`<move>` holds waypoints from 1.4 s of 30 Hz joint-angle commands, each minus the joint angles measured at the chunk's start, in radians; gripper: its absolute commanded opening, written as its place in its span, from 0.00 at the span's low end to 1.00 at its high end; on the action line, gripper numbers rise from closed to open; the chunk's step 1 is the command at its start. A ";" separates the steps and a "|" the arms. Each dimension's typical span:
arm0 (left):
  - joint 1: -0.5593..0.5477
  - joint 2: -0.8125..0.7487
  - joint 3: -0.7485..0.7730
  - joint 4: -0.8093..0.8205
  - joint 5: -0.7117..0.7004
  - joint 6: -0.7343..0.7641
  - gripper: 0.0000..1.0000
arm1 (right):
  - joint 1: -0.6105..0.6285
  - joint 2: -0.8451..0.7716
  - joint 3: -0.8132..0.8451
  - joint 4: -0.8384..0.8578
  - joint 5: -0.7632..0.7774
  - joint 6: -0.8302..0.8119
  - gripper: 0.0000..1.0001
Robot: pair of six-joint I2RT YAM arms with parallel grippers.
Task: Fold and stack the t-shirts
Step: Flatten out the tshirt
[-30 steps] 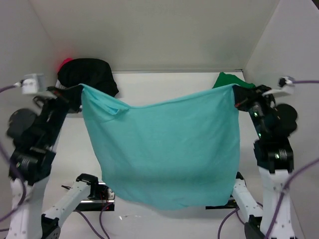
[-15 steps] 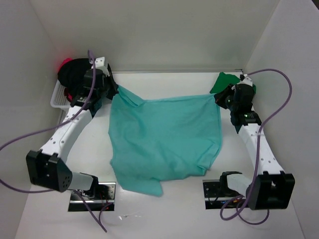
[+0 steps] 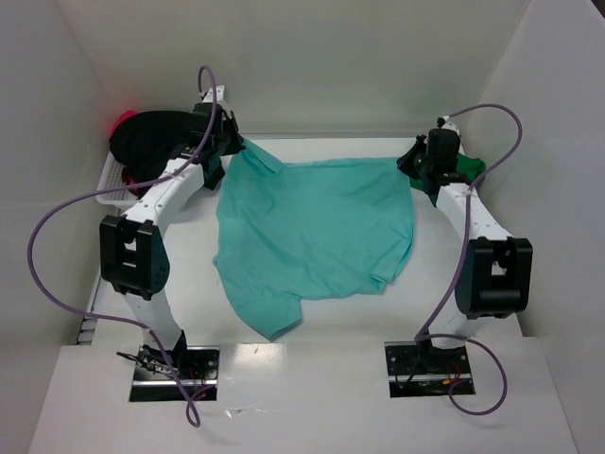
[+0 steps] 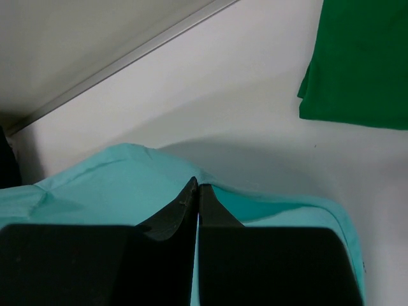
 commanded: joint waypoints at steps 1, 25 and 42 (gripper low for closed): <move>0.008 0.039 0.061 0.054 0.002 0.025 0.00 | -0.015 0.047 0.124 -0.047 0.017 -0.073 0.00; 0.008 -1.132 -0.002 -0.316 -0.010 0.033 0.00 | -0.024 -1.033 0.176 -0.379 -0.148 -0.071 0.00; -0.001 -0.960 0.028 -0.232 -0.098 0.065 0.00 | 0.033 -0.797 0.330 -0.352 0.074 -0.060 0.00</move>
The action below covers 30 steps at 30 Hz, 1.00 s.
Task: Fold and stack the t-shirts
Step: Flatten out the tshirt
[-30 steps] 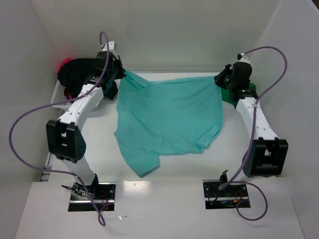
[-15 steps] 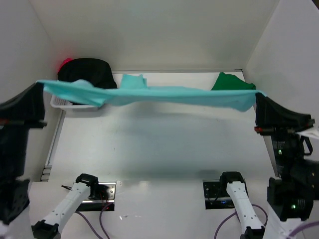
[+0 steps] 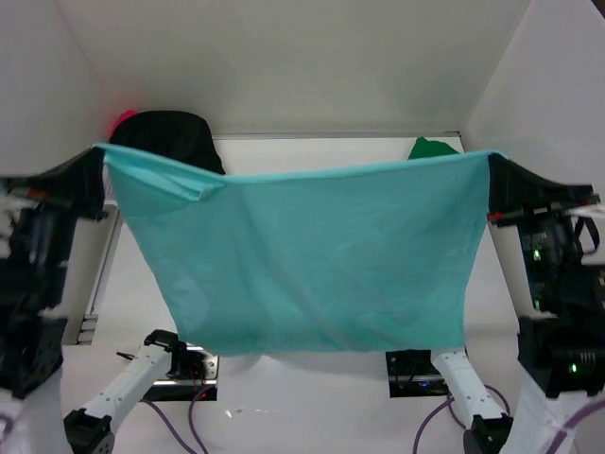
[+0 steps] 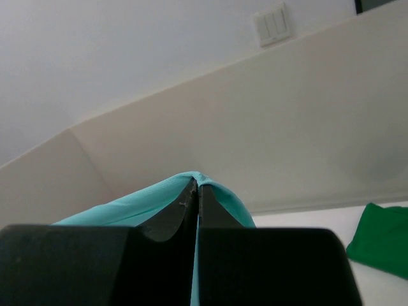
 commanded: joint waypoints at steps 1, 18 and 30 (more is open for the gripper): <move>0.000 0.194 -0.027 0.118 -0.010 0.018 0.00 | 0.031 0.173 -0.051 0.081 0.104 0.006 0.00; 0.000 0.702 -0.278 0.402 0.069 -0.023 0.00 | 0.000 0.479 -0.637 0.429 0.084 0.098 0.00; 0.011 1.046 -0.154 0.448 0.082 -0.027 0.00 | 0.000 0.873 -0.481 0.477 0.096 0.076 0.00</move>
